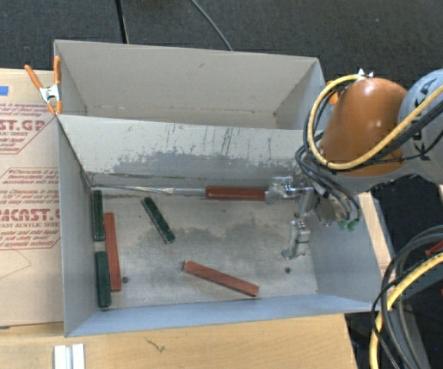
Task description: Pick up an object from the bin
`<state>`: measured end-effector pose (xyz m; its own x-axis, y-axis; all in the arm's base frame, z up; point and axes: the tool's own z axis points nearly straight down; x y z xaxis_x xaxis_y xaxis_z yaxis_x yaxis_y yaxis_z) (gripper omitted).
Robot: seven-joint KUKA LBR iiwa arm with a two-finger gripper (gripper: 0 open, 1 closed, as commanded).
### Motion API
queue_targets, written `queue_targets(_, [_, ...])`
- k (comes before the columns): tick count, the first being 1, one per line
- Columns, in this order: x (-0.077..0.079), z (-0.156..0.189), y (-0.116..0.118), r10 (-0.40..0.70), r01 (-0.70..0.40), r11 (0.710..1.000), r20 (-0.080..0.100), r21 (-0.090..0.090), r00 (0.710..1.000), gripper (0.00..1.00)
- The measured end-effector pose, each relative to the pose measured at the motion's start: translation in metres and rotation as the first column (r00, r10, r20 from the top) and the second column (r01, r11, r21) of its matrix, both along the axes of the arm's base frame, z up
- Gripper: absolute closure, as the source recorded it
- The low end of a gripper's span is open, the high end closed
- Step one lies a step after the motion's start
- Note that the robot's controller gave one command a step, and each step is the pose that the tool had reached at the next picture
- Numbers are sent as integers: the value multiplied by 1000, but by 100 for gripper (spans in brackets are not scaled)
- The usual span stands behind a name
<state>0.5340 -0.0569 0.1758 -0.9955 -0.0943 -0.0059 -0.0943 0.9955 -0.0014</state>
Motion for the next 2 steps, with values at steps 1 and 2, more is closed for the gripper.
queue_targets(1, [8, -66, 25, 92, -92, 996, 0, 0, 996, 0])
queue_targets(2, [-18, -89, 26, 71, -71, 997, -13, 4, 997, 0])
